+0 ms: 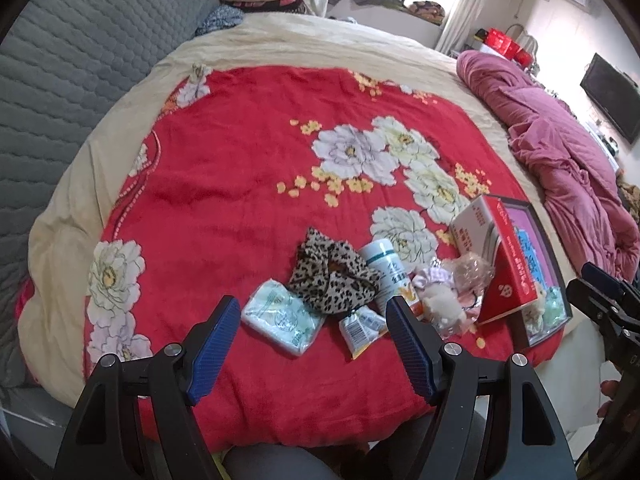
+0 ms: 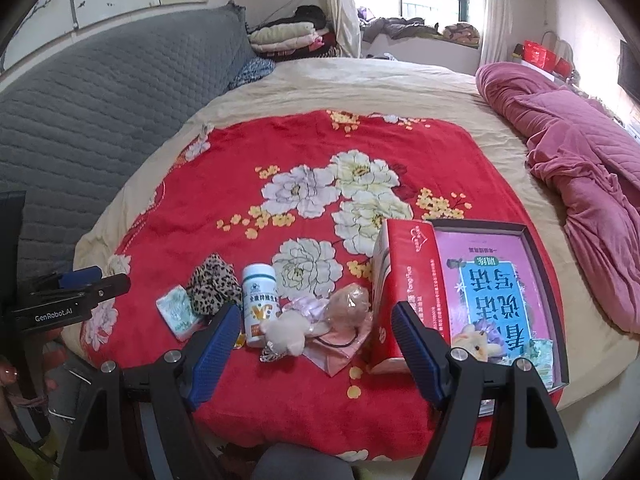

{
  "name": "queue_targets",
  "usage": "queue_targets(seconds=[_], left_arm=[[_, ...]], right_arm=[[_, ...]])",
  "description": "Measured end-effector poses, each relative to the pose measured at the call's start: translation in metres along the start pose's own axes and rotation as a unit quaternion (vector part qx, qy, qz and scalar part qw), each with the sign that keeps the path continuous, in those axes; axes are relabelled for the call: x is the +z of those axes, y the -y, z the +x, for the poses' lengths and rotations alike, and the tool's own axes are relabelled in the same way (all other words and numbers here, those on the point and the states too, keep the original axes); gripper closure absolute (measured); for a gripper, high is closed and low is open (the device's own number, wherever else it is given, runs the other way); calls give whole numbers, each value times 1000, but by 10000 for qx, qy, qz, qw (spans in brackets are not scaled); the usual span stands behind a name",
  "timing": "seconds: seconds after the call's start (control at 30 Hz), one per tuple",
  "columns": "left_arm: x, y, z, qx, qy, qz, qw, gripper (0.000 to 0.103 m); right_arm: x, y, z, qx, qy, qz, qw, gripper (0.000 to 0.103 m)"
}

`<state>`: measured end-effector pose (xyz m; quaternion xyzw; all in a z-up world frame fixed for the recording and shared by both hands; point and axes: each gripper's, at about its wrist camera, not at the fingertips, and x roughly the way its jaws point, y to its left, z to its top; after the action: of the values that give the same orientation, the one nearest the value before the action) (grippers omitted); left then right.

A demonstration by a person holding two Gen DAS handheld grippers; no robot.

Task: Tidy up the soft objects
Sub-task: 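Move both open tools back toward the pile of items on the blanket, then grasp the leopard-print scrunchie with the left tool while the right tool grasps the bagged bread roll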

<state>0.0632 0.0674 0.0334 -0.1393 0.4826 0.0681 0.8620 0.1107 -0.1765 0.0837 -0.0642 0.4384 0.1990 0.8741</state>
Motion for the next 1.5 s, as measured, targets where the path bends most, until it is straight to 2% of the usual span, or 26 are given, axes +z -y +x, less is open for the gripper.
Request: queue_targets(seconds=[0.3,0.73,0.87,0.97,1.07,1.17,1.23,1.4,1.5], left_arm=[[-3,7,45,-30,-366,59,9993,27],[13,5,95,-79,-664,130,9977,27],[20,4,110,-67,-742,120,9971,27],[24,3,119,-69,-781,108,9969,27],[28,4,127,-71,-827,113,9965,27],[30,4,135,-59,-876,110,9961,27],[32,4,141,-70,-935,92,9956,27],[33,3,155,-107,-1083,49,9940,27],[34,3,160,-133,-1113,30,9937,27]], right_arm=[[-11,1,47,-151,-455,-97,9988,26],[-1,-2,129,-775,-1162,-635,9882,26],[3,-7,144,-984,-1312,-935,9820,26],[4,-17,152,-1401,-1339,-1418,9707,26],[3,-24,162,-1584,-1409,-1781,9609,27],[1,-28,171,-1769,-1497,-2014,9517,34],[-1,-27,177,-1738,-1582,-2042,9503,43],[-8,-28,191,-1735,-1777,-2106,9455,49],[-9,-24,195,-1659,-1825,-2008,9481,52]])
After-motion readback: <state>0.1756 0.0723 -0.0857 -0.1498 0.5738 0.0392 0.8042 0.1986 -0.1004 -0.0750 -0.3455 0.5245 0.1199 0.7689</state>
